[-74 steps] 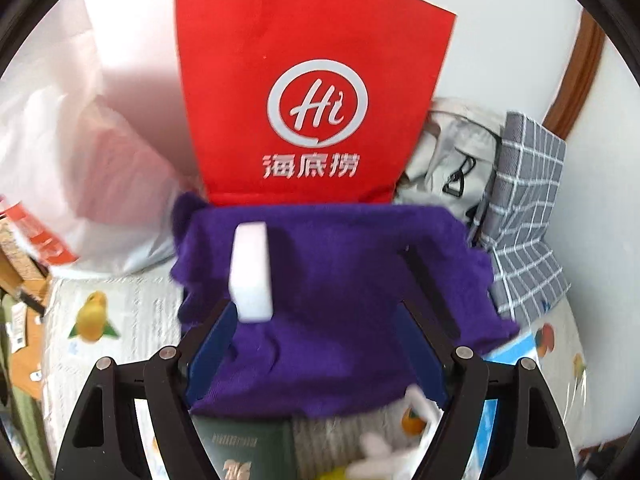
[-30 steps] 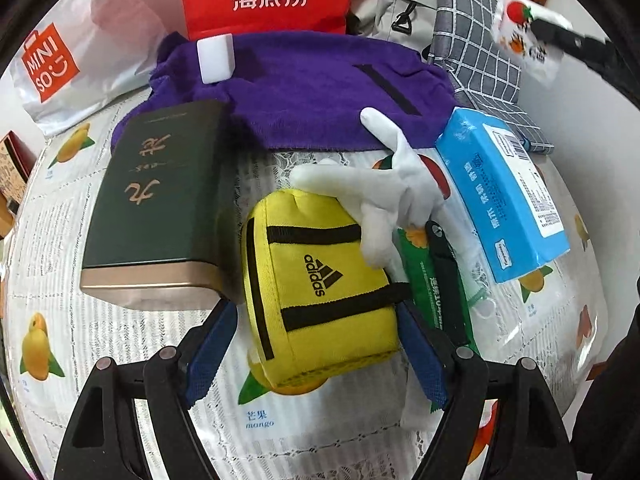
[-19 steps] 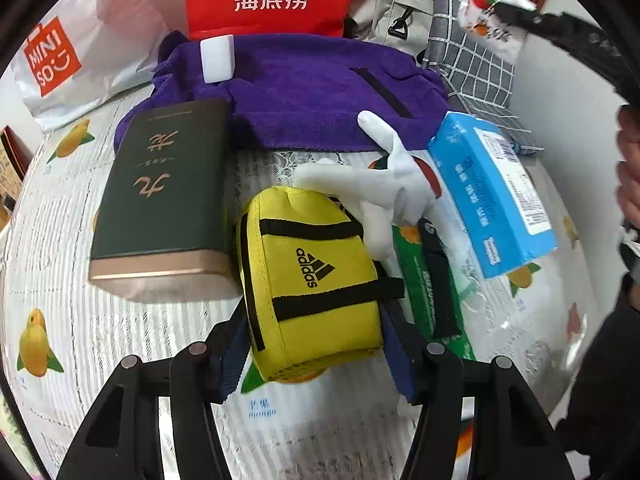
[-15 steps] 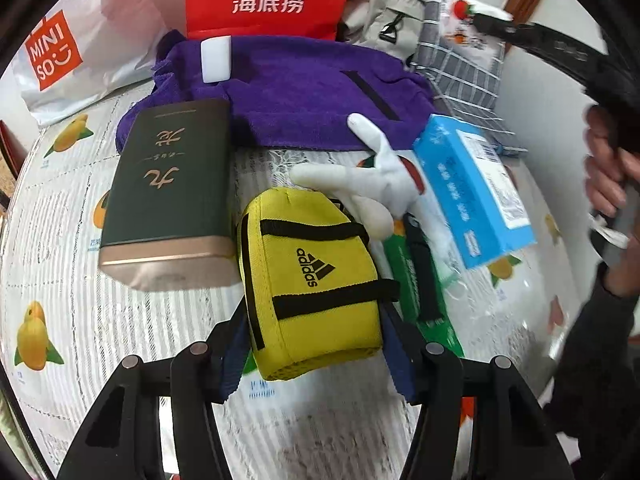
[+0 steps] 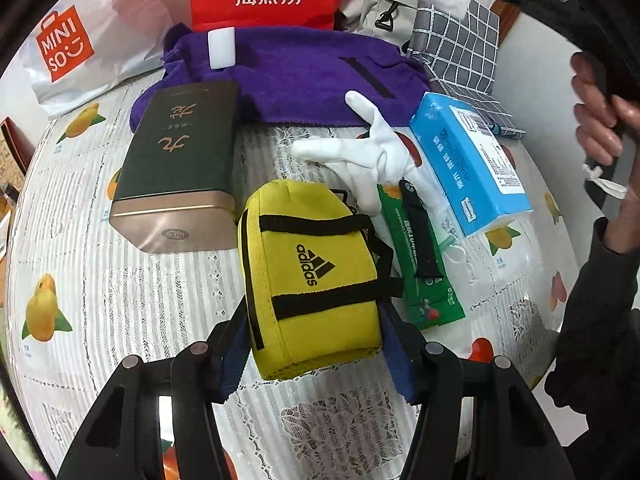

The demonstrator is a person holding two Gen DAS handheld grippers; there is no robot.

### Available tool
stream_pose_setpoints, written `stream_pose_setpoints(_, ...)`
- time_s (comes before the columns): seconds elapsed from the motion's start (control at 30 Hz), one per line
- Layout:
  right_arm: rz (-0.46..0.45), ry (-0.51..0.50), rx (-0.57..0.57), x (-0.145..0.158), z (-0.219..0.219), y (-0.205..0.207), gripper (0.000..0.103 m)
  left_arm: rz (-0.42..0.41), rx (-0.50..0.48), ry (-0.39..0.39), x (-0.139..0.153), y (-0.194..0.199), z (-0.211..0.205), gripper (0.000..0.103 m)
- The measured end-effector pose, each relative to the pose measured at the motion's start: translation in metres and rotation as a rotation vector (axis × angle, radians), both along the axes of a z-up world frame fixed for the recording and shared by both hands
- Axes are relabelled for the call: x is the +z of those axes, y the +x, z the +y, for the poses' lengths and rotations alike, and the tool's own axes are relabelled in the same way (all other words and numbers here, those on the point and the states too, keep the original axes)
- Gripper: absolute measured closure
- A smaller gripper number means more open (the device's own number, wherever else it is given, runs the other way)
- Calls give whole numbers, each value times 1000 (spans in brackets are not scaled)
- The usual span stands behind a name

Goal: Organize soft objects
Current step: 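Grasp and lift the yellow adidas pouch with the left tool while the right tool carries the white packet, then carry the pouch in the left tool and the white packet in the right tool toward the purple towel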

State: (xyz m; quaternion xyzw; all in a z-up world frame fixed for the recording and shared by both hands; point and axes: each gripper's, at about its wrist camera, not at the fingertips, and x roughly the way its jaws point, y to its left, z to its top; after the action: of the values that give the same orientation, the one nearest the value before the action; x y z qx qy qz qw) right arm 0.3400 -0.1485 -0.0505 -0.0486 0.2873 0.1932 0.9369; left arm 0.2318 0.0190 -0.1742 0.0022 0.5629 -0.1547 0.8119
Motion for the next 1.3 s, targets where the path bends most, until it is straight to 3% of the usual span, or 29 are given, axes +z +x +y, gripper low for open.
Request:
stream_pose_setpoints(0.17,-25,56,15,19,-7,-14,100,-4,12,42,-1,-1,-7,47)
stream_pose_setpoints(0.33,-34,58,-19,25,-20,-23,100,-22,23,31,8,-6,-4,47)
stream_pose_setpoints(0.77,34,59,-118,8,-62,-30,100,-95,99,29,44,-23,11,47)
stream_pose_setpoints(1.07,68,44,-130,-1,-69,-33,100,-153,135,63,61,-19,14,47)
stream_pose_setpoints(1.3,96,31,-132,-8,-69,-30,100,-193,177,47,68,-4,20,47)
